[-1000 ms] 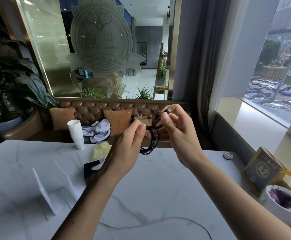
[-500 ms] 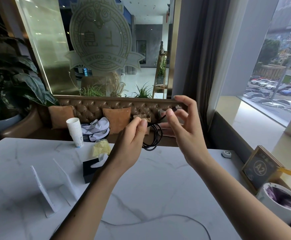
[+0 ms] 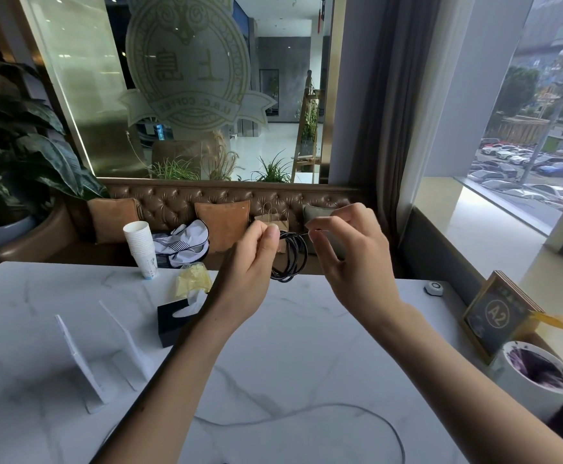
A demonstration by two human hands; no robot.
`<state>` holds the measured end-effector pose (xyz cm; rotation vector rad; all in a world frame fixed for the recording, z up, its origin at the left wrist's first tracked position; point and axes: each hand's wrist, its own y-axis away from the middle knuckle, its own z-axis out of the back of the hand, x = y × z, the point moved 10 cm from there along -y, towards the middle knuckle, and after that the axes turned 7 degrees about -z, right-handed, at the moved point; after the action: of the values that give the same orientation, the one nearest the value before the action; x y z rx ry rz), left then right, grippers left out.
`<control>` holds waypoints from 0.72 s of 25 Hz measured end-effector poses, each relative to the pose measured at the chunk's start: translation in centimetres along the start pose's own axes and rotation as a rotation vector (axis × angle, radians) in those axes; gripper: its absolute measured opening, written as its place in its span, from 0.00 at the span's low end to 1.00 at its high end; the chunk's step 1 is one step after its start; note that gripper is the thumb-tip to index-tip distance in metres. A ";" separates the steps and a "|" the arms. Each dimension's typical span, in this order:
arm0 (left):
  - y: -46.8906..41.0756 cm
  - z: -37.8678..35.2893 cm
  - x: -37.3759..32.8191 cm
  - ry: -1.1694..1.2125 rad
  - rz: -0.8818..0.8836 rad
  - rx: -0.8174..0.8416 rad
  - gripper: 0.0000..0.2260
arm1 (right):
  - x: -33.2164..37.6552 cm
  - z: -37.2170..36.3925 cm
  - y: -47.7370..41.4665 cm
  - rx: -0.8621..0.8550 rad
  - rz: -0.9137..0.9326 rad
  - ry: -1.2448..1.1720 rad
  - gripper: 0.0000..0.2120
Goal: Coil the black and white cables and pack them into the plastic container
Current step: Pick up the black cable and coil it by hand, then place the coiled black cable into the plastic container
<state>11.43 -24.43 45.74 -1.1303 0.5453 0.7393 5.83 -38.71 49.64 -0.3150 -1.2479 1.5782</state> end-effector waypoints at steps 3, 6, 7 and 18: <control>0.2 -0.2 -0.4 0.017 -0.012 -0.004 0.15 | -1.5 -0.8 0.2 0.106 -0.146 -0.122 0.06; 0.5 -1.0 0.2 0.049 0.005 0.030 0.14 | -2.3 -0.7 1.3 0.126 -0.194 -0.085 0.10; 0.8 -1.4 0.5 0.068 0.022 0.044 0.14 | -2.5 -0.6 1.8 0.129 -0.199 -0.047 0.11; 9.7 -11.4 6.0 0.337 0.407 0.261 0.14 | -11.5 -2.0 15.3 0.584 -1.021 -0.748 0.05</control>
<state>7.63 -31.36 31.63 -0.9111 1.1476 0.8000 3.51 -45.67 31.82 1.2040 -1.0933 1.0442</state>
